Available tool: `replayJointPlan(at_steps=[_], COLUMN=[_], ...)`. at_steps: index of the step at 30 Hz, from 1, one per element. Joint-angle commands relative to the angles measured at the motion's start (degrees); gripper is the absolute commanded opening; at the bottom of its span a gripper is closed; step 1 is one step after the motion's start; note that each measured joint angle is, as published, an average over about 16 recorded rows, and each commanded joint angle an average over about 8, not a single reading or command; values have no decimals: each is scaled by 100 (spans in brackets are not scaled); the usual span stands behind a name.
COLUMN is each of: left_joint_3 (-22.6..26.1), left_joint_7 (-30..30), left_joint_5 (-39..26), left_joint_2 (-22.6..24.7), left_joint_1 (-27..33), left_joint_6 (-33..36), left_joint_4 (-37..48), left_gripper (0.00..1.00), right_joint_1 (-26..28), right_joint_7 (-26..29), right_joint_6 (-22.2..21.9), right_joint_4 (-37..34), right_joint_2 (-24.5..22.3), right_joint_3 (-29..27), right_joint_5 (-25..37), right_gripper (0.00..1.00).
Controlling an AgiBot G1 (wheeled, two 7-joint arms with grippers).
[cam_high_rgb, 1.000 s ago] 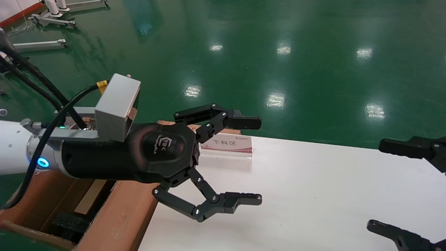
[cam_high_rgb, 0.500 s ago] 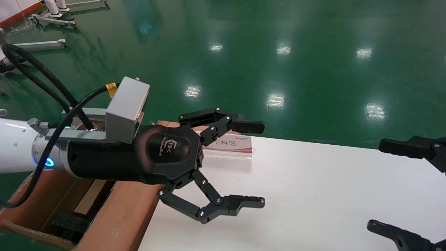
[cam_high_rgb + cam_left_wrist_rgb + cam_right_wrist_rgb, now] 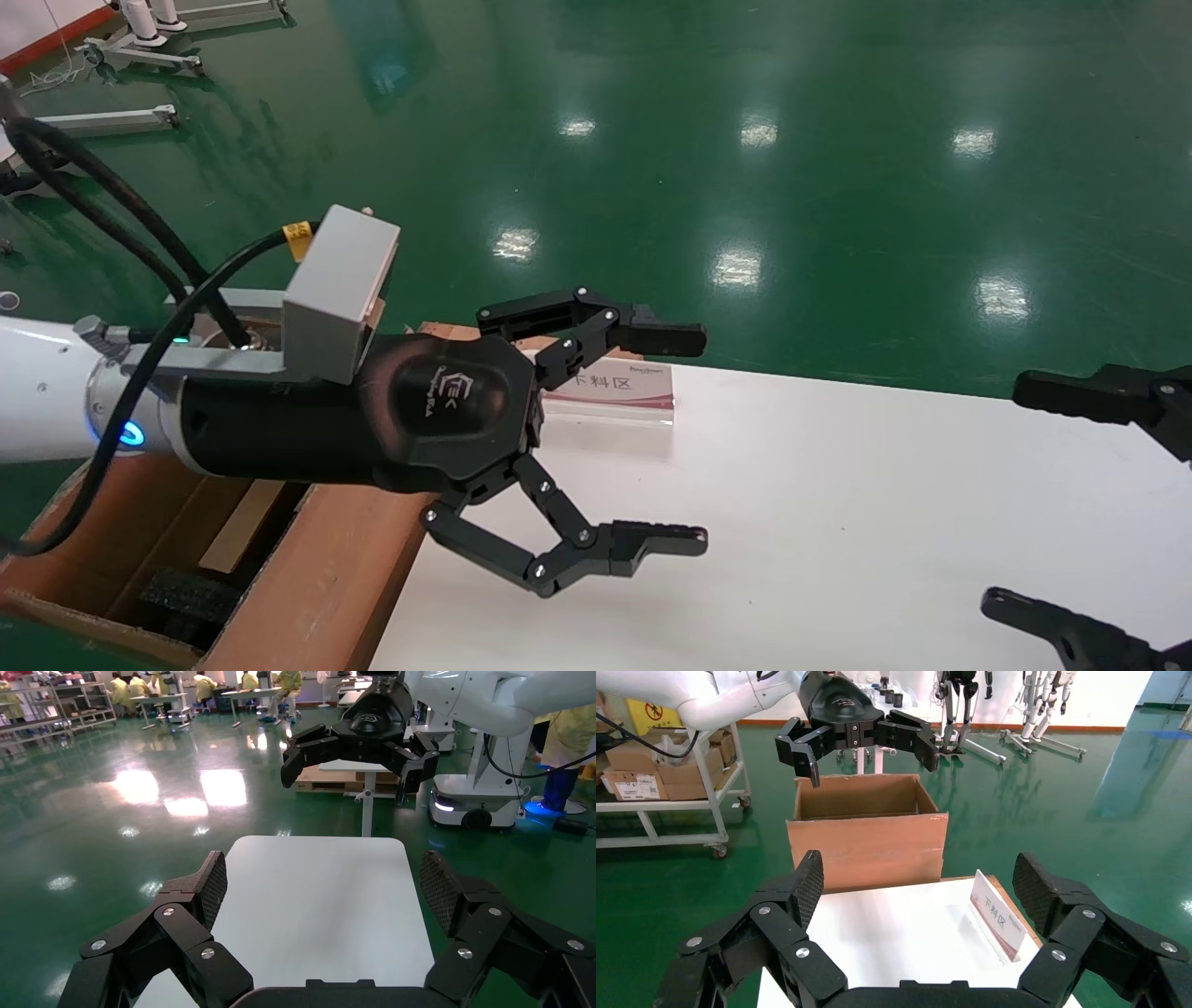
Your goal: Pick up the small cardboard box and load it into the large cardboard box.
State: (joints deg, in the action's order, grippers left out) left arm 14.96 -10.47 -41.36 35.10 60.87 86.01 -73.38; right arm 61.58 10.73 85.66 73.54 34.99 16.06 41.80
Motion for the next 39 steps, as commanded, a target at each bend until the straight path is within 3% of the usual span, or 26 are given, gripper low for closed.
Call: replayJointPlan(at_steps=[1,39], left_joint_3=[1,21], left_joint_7=[1,11], left_joint_5=[1,14], left_joint_2=[0,-9], left_joint_1=[0,4], left_joint_6=[0,-9], left_joint_4=[0,0], left_gripper=[100,100], right_joint_1=[0,-2], right_joint_7=[0,2], right_joint_6=[0,3], right_joint_4=[0,4], right_joint_2=[0,3], right_joint_3=[0,-4], right_joint_5=[0,5], right_gripper=[100,100])
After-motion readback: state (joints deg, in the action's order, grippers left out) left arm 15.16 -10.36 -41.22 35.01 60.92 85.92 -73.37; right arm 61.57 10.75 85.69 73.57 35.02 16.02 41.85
